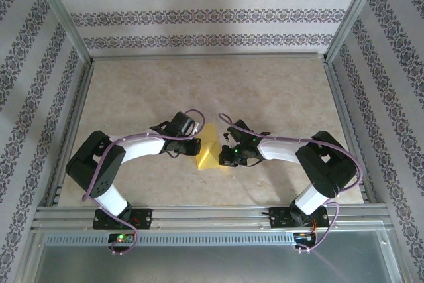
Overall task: Fold a paper plane with a square sheet of paper (fold left side to right side)
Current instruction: Fold the triangle a second time at the center of the table.
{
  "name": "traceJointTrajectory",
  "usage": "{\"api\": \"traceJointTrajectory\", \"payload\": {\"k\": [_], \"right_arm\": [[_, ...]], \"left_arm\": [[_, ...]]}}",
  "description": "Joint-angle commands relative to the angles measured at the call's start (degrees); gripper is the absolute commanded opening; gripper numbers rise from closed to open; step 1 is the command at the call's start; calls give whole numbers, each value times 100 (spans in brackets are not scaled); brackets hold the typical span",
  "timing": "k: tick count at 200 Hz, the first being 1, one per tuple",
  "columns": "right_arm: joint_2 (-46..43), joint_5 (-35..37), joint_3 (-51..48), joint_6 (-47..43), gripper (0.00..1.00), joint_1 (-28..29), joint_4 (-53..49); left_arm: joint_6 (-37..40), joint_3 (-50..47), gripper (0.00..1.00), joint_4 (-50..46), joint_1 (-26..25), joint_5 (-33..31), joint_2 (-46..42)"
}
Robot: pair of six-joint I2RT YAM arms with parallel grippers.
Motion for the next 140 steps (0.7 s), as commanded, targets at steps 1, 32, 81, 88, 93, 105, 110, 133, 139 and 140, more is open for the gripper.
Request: {"api": "traceJointTrajectory", "payload": {"k": [1, 32, 81, 88, 93, 105, 110, 133, 139, 140], "right_arm": [[300, 370, -120, -62, 0, 58, -398], [301, 388, -111, -62, 0, 63, -410], [323, 397, -94, -69, 0, 62, -427], [325, 397, -86, -71, 0, 64, -428], [324, 397, -85, -76, 0, 59, -428], [323, 397, -85, -71, 0, 66, -422], [329, 397, -85, -72, 0, 66, -423], [327, 397, -85, -72, 0, 66, -423], [323, 397, -85, -71, 0, 68, -423], [323, 397, -85, -71, 0, 61, -426]], "left_arm": [[184, 138, 0, -195, 102, -112, 107], [199, 147, 0, -230, 100, -138, 106], [234, 133, 0, -309, 94, -160, 89], [236, 116, 0, -310, 102, -168, 84], [229, 112, 0, -303, 100, -173, 80], [228, 97, 0, -291, 102, -184, 79], [224, 96, 0, -295, 99, -192, 79], [241, 114, 0, -291, 95, -208, 113], [251, 119, 0, -291, 96, -221, 122], [255, 120, 0, -291, 99, -217, 123]]}}
